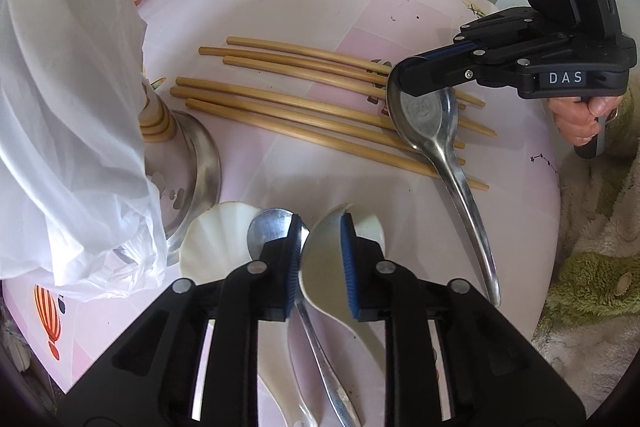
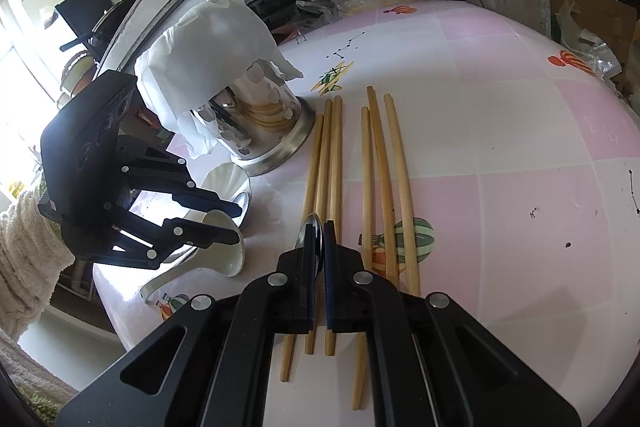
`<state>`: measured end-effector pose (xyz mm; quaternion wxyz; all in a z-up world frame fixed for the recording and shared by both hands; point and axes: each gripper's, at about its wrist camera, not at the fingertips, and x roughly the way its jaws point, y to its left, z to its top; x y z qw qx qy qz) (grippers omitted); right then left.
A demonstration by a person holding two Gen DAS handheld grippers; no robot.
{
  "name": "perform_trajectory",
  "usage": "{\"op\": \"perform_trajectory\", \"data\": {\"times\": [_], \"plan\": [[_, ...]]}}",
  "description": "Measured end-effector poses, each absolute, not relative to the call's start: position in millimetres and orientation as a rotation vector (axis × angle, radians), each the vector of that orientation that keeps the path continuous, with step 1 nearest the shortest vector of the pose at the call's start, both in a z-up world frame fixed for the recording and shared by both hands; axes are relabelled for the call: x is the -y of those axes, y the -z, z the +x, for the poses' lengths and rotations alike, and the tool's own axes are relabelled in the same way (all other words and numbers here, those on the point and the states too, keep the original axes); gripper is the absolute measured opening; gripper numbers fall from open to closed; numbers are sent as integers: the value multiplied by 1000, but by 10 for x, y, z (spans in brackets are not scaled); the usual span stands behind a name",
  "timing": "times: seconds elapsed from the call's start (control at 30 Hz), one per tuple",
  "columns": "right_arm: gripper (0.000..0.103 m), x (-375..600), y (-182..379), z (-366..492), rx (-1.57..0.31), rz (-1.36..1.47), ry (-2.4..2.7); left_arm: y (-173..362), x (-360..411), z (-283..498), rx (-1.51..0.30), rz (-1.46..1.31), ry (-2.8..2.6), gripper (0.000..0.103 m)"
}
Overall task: Organize utensils
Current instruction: 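Lift the metal spoon with the right gripper while the left gripper grasps a white spoon, then raise the white spoon over the bagged holder and open the left gripper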
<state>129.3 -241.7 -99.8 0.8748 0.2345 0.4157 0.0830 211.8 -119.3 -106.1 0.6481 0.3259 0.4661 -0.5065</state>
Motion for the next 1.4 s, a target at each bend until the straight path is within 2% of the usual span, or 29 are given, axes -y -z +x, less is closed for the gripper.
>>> {"op": "perform_trajectory", "data": {"times": [0.2,0.93,1.4], "plan": [[4,2395,972,1284,-852,481,-167,1030,1166,2088,-1047,744,1138,4],[3,2282,551,1057,-704,392,-152,97,643,1498,-790,672,839,4],[4,2322,240,980,-614,376,-147,-598,305,1572,-640,502,642,4]]}}
